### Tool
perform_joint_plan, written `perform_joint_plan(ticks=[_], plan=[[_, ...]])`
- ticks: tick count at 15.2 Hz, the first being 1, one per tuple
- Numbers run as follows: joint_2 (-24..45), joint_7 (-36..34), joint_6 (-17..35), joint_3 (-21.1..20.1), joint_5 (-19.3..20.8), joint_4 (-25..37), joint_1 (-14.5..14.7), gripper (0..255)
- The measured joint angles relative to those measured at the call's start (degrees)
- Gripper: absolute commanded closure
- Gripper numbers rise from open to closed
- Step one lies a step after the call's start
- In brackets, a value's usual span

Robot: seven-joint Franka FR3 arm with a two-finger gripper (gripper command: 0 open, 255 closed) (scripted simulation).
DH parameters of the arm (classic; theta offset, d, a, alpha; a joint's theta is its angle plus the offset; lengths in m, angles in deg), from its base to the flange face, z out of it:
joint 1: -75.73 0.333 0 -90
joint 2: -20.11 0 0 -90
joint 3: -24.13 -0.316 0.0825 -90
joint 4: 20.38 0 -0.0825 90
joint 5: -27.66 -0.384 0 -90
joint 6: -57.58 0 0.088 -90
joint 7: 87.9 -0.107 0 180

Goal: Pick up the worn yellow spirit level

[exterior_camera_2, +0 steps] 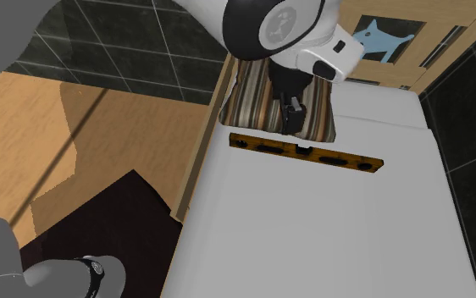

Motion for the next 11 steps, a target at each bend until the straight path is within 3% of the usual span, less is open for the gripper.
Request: perform_joint_plan(ticks=[11], plan=[[23.4, -8.6, -1.7, 3.4, 1.9, 22.4, -2.3, 0]])
